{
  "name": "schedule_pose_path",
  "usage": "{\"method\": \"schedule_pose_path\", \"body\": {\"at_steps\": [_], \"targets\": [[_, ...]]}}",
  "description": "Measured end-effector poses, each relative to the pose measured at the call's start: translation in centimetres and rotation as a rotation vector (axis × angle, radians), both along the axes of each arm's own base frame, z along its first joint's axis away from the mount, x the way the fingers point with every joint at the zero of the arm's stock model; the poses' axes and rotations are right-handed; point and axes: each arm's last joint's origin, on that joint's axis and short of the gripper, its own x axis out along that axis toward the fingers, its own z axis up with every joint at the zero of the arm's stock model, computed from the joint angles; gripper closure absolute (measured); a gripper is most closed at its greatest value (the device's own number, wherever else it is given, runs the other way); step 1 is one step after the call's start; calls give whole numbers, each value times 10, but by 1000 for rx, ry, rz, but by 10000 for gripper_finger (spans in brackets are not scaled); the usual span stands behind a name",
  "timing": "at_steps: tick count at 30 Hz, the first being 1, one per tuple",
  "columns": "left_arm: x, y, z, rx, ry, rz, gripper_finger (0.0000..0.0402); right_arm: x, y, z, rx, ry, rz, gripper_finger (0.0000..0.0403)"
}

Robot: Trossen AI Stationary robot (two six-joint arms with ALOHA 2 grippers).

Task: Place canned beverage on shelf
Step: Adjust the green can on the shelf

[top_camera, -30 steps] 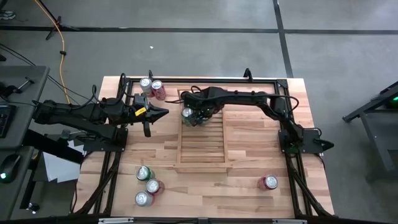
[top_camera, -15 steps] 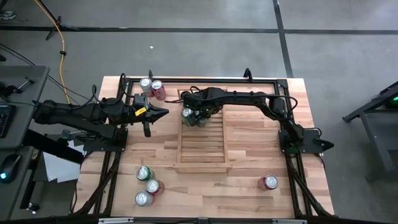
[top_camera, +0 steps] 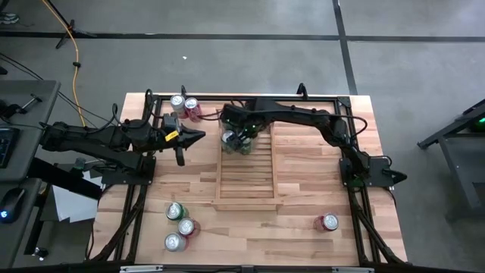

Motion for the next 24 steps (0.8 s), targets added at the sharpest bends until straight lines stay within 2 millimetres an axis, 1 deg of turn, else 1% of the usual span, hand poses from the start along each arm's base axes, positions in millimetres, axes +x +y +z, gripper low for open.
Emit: {"method": "schedule_pose_path", "body": {"at_steps": [5, 8, 11, 14, 17, 21, 24], "targets": [[-1, 0, -5, 5, 55, 12, 382, -12, 8, 35, -84, 28, 125, 26], [-2, 1, -12, -16, 118, 35, 356, -31, 15, 48, -139, 71, 165, 25], [-3, 4, -19, -55, 173, 110, 321, -50, 22, 59, -199, 126, 170, 25], [0, 14, -28, -112, 235, 179, 275, -63, 28, 66, -228, 121, 160, 25], [9, 29, -38, -187, 290, 206, 226, -76, 31, 69, -218, 112, 115, 25], [28, 52, -58, -234, 413, 189, 168, -92, 32, 64, -196, 136, 40, 25], [42, 67, -73, -264, 475, 139, 137, -103, 34, 62, -162, 138, -15, 25]]}}
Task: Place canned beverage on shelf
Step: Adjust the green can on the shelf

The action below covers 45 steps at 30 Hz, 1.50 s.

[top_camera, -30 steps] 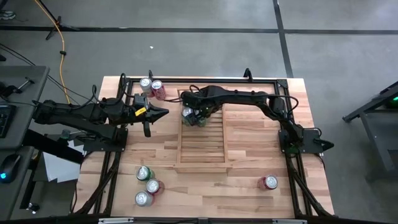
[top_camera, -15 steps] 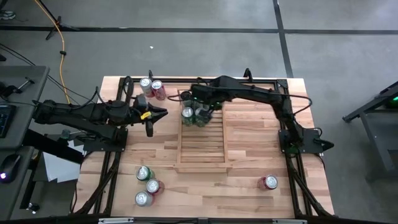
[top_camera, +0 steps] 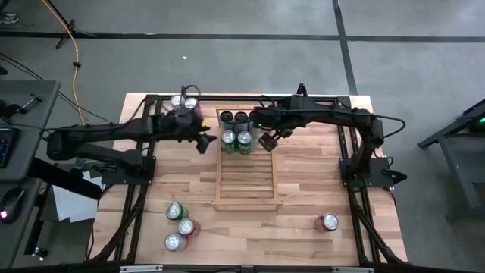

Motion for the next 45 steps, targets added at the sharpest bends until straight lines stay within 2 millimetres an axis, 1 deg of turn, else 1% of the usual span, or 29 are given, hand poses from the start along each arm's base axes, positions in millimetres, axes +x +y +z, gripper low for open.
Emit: {"method": "schedule_pose_path", "body": {"at_steps": [4, 10, 12, 17, 25, 28, 30, 35, 41, 45], "targets": [[16, 11, -13, -60, -4, -47, 117, -10, 3, -4, 40, -13, -68, 25], [28, 16, -24, -94, -7, -16, 118, -20, 7, -10, 99, -27, -148, 25], [31, 16, -26, -99, -5, -3, 118, -22, 7, -13, 108, -19, -165, 25], [37, 14, -36, -33, 53, 54, 119, -20, 8, -22, 146, -23, -167, 25], [51, 3, -48, 57, 83, -56, 119, -17, 8, -22, 150, -48, -164, 25], [52, 1, -58, 79, 51, -72, 119, -16, 8, -22, 145, -54, -161, 25], [49, 0, -66, 70, 53, -62, 119, -16, 8, -22, 144, -58, -160, 25], [45, 0, -75, 87, 38, -30, 119, -13, 7, -22, 142, -83, -155, 25], [45, -3, -75, 131, 57, -95, 119, -8, 7, -21, 136, -140, -151, 25], [44, -5, -74, 141, 66, -114, 119, 1, 6, -19, 135, -229, -156, 25]]}}
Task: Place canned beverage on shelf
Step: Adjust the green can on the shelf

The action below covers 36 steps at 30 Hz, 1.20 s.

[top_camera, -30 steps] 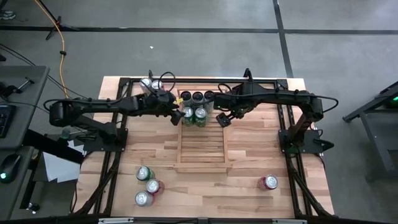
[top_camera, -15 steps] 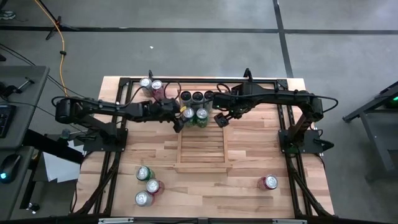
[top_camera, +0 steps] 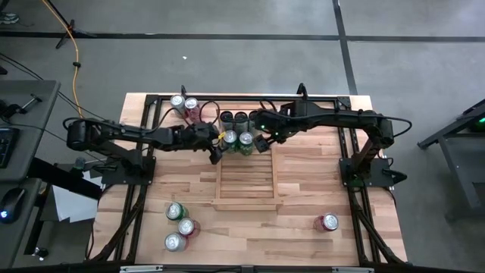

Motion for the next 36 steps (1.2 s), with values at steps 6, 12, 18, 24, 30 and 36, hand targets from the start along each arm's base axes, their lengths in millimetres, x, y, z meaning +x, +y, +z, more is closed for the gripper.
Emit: {"method": "schedule_pose_path", "body": {"at_steps": [6, 12, 18, 24, 30, 36], "targets": [[-12, -4, 12, 10, 16, -22, 119, 13, 6, -13, 0, 9, 61, 25], [-36, -9, 40, 52, -33, -45, 119, 35, 12, -6, -131, -167, 391, 25], [-66, -16, 82, -15, -282, -42, 119, 37, -5, -9, -240, -133, 569, 25], [-97, -24, 125, -106, -651, -59, 119, 54, -21, -33, -321, -66, 749, 25], [-120, -29, 148, -152, -864, -64, 119, 65, -31, -53, -367, -7, 848, 25], [-124, -33, 150, -158, -880, -78, 119, 67, -37, -56, -376, -14, 916, 25]]}}
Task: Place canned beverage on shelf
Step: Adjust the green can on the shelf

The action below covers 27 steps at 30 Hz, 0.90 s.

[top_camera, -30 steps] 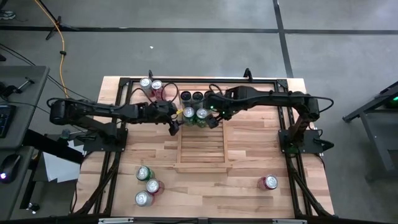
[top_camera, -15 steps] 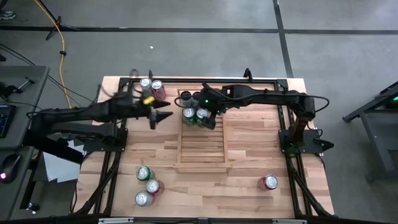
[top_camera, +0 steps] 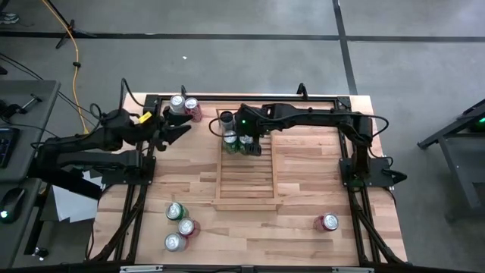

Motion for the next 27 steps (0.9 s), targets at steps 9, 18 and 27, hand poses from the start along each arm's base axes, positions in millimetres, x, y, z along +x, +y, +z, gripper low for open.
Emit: {"method": "schedule_pose_path", "body": {"at_steps": [9, 18, 27], "targets": [[11, -2, -5, -10, 45, -5, 119, 6, -1, -14, 33, 28, 32, 25], [14, -4, -7, -12, 58, -21, 119, 8, -2, -24, 45, 61, -20, 57], [14, -4, -7, 3, 61, -18, 119, 8, -1, -24, 76, 44, -146, 148]]}}
